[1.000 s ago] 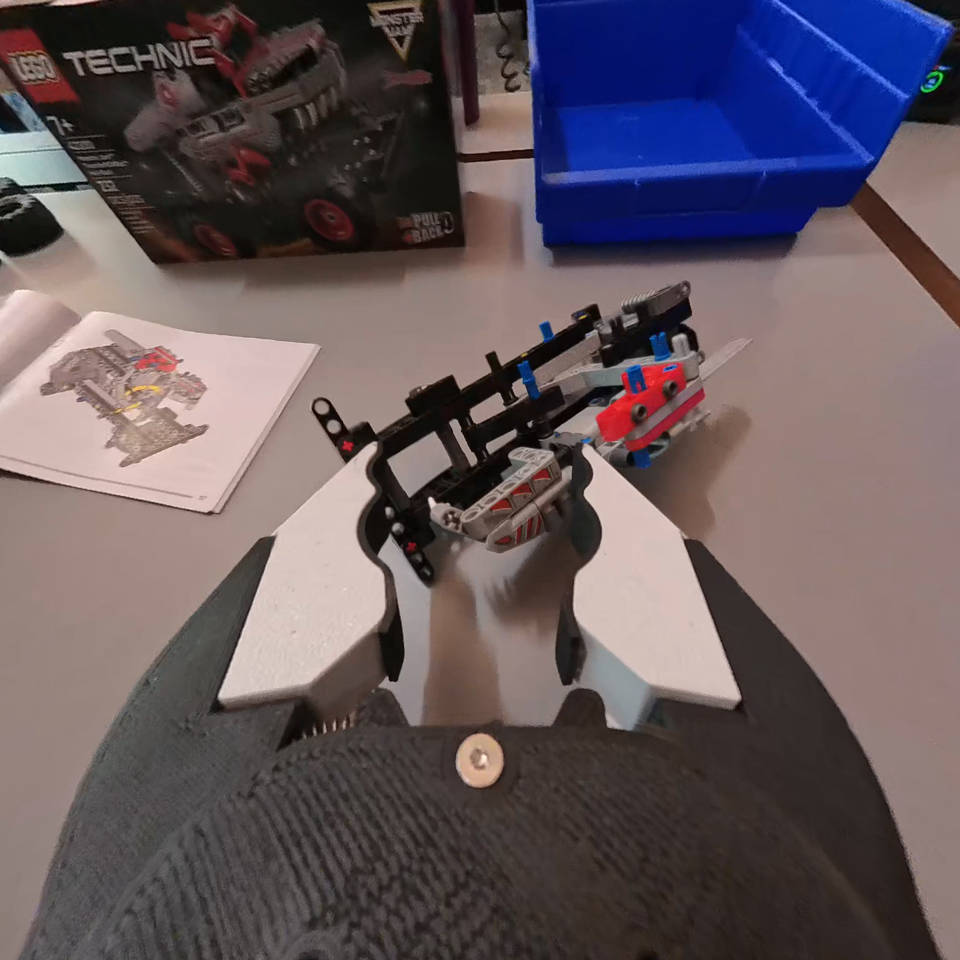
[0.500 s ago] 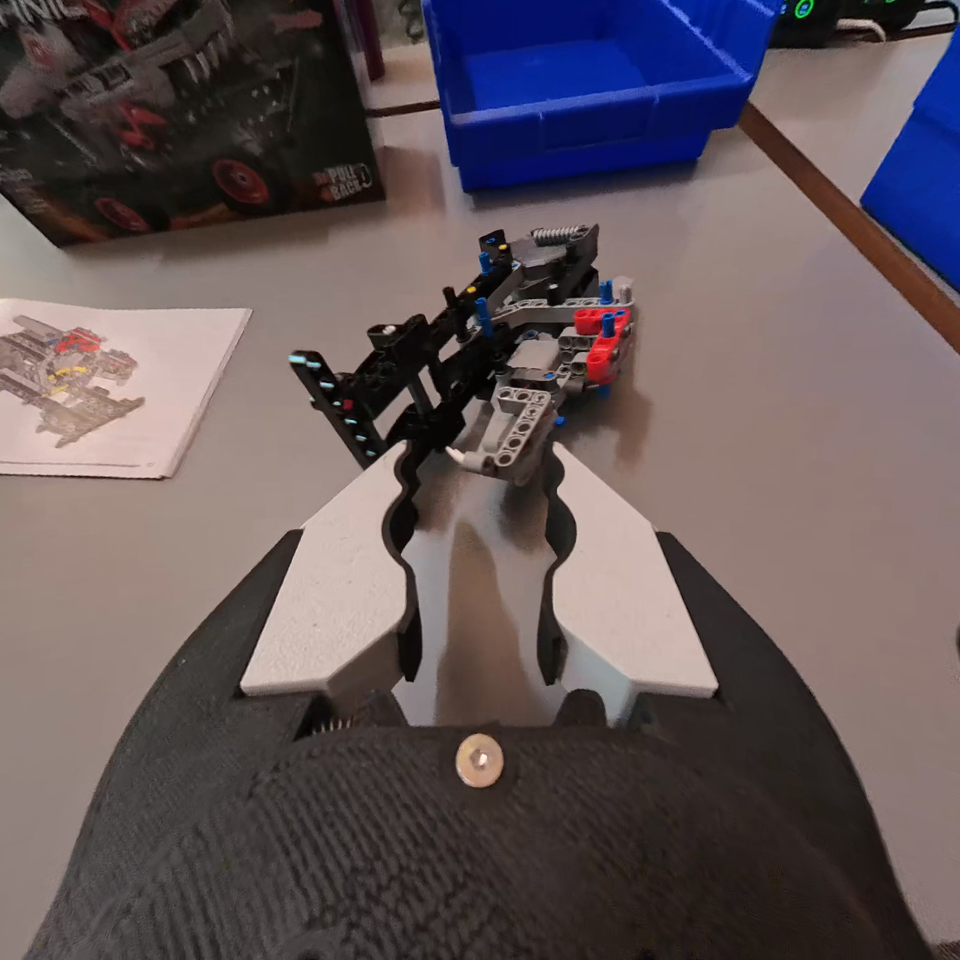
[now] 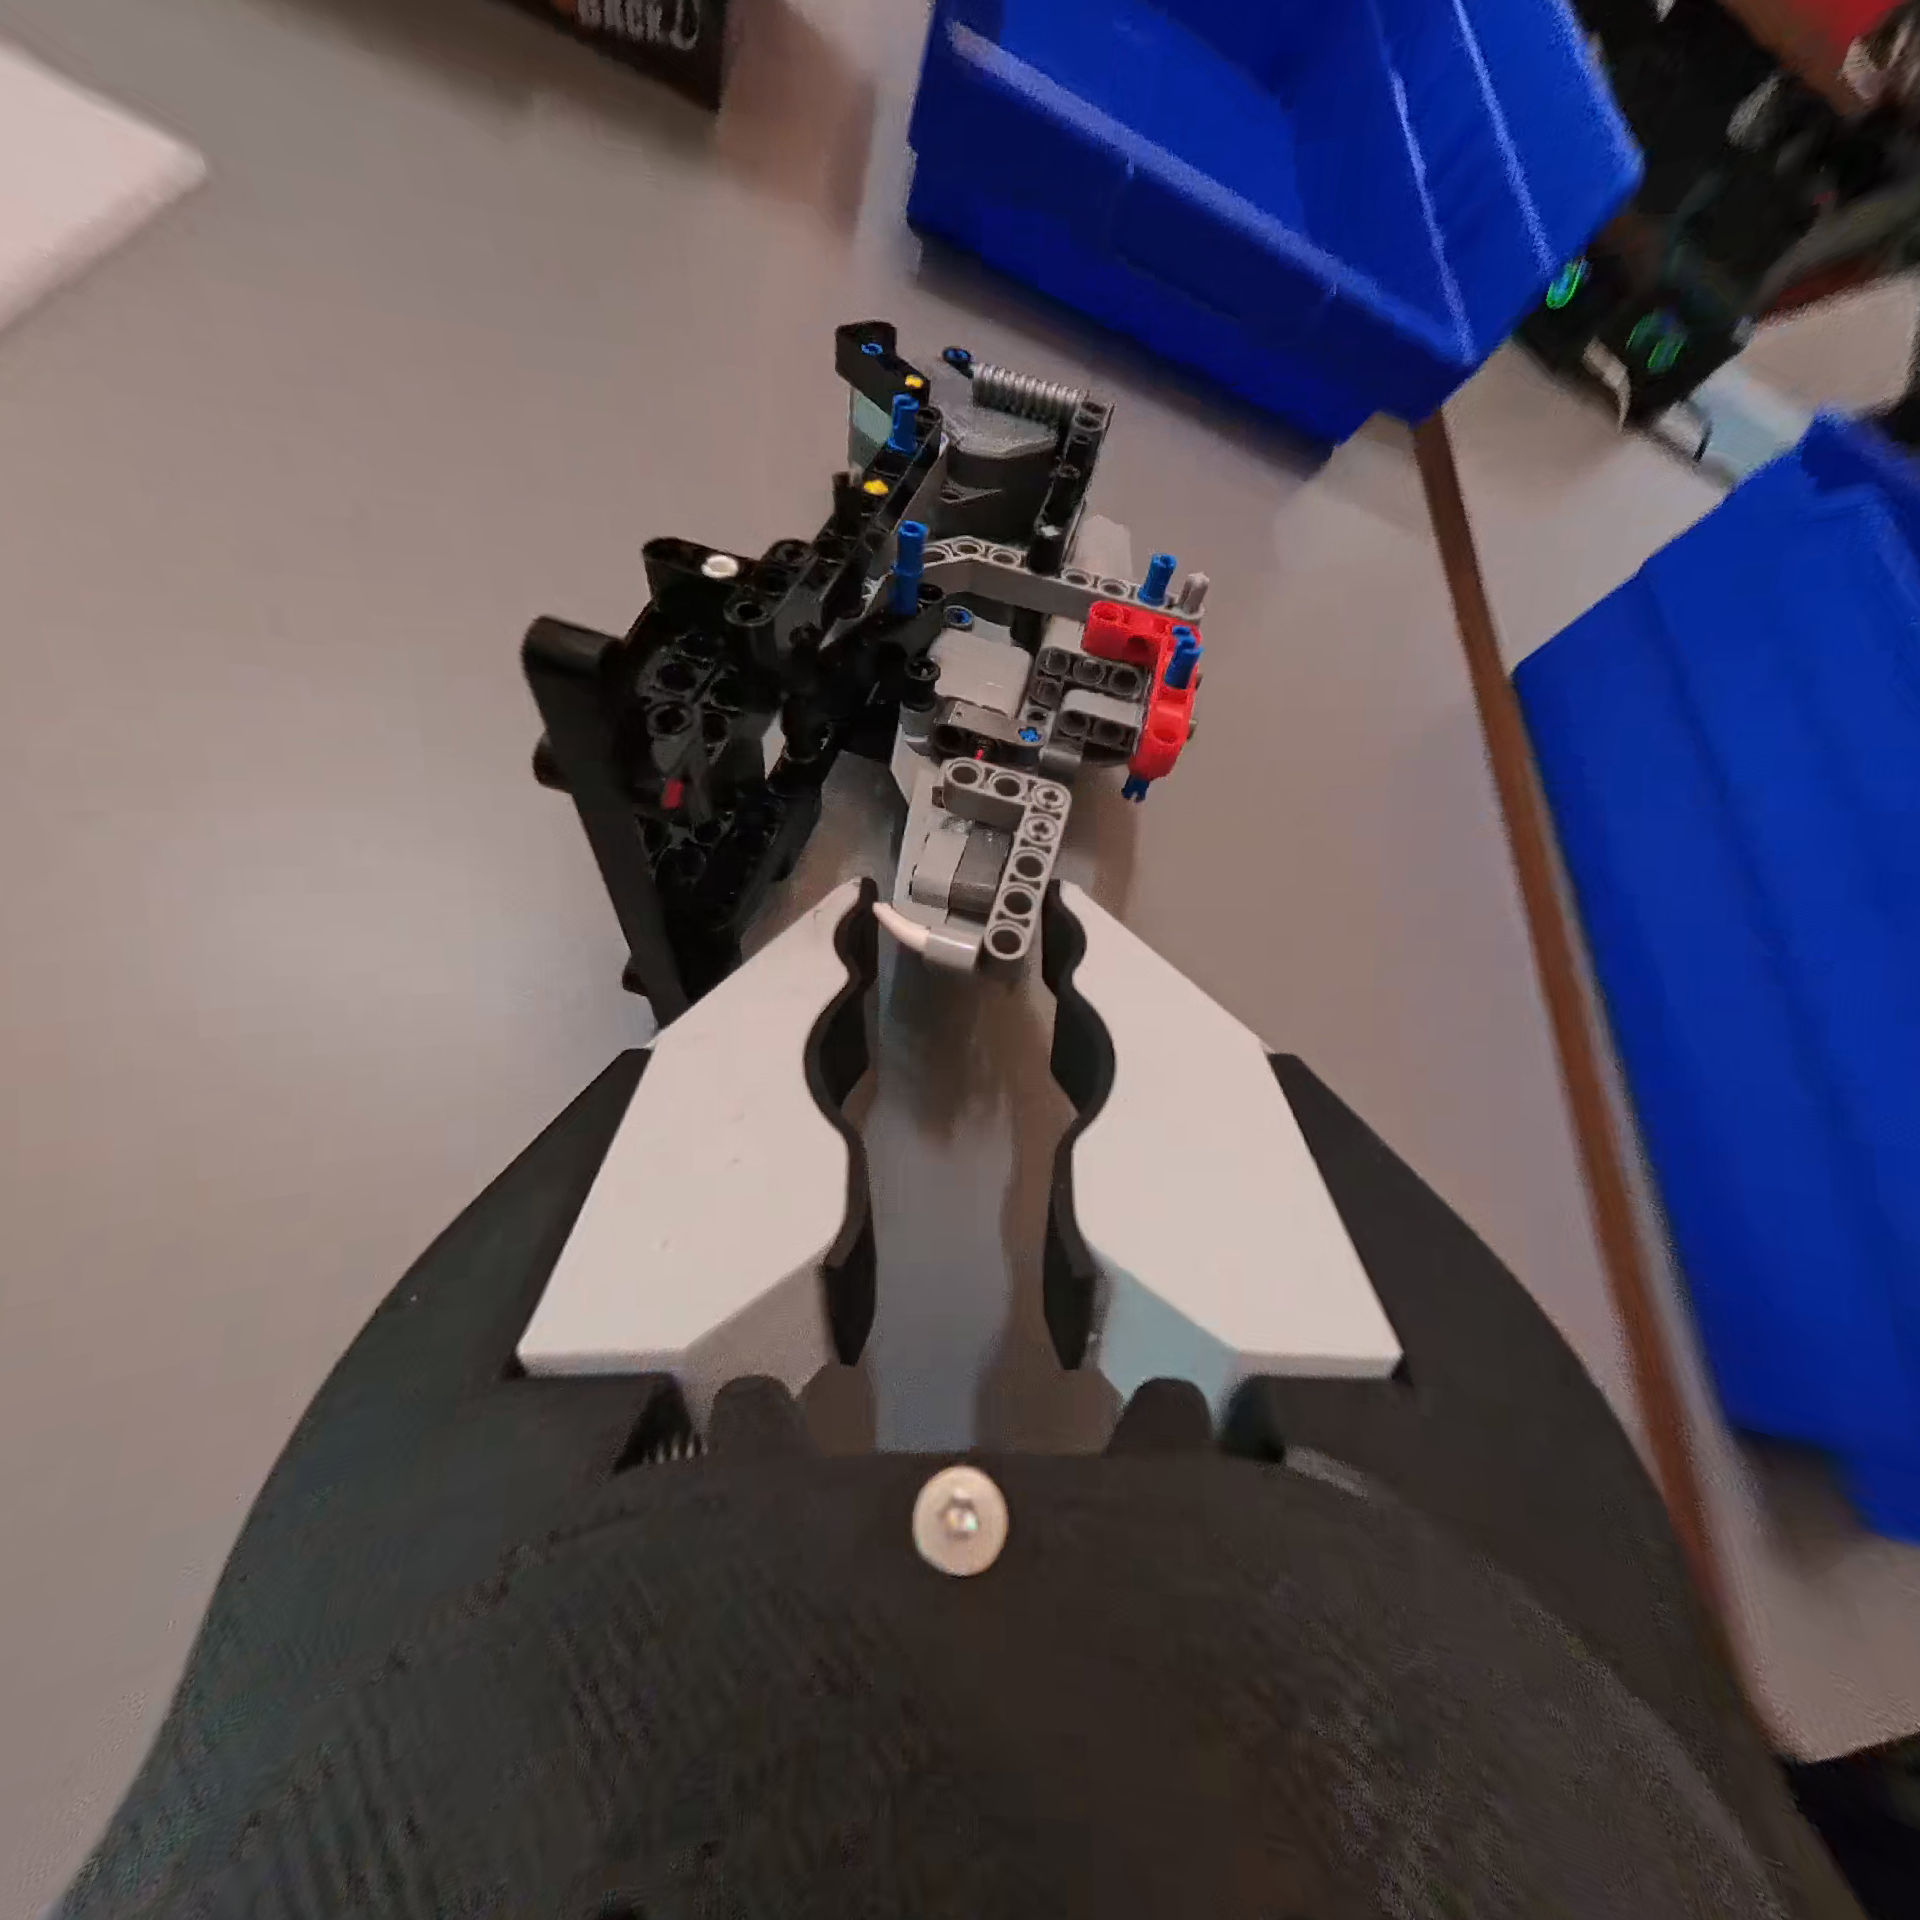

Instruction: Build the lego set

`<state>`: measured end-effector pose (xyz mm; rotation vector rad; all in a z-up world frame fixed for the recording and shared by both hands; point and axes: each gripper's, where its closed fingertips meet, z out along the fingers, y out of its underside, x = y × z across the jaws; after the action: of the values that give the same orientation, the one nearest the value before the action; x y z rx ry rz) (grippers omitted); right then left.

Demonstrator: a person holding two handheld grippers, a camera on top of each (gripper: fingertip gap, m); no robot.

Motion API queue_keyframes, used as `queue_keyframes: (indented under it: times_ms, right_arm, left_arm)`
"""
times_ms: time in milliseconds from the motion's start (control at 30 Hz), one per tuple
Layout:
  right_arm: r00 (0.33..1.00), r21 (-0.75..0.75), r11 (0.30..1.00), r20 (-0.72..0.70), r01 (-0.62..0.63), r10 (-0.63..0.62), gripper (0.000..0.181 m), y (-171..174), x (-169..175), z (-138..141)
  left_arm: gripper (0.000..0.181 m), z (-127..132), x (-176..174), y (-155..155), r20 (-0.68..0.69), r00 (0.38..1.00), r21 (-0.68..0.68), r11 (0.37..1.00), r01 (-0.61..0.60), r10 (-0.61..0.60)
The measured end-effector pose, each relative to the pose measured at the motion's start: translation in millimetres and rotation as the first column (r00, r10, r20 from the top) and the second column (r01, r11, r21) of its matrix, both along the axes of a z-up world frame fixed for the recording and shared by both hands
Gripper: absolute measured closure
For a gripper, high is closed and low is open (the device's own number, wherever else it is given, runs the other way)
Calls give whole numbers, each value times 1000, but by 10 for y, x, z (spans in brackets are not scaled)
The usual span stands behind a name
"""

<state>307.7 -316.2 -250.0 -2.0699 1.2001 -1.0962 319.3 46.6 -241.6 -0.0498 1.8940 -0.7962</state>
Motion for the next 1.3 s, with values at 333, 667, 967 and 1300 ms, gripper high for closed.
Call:
queue_keyframes:
  times_ms: [333,667,967,1300]
  right_arm:
    - [886,-617,738,138,-272,442,152,-18,110,221]
    - [794,-544,721,154,-429,588,145,133,-20,264]
    - [828,-527,761,177,-377,533,144,73,-14,244]
    - [838,-542,777,222,-319,499,149,81,-27,271]
  left_arm:
    - [179,-18,4,-10,0,1000,13,1000,4,-4]
    - [179,-23,8,-24,-3,1000,13,1000,10,-10]
    - [179,-26,3,-34,-4,1000,15,1000,15,-15]
    - [180,-26,0,-38,-3,1000,16,1000,17,-17]
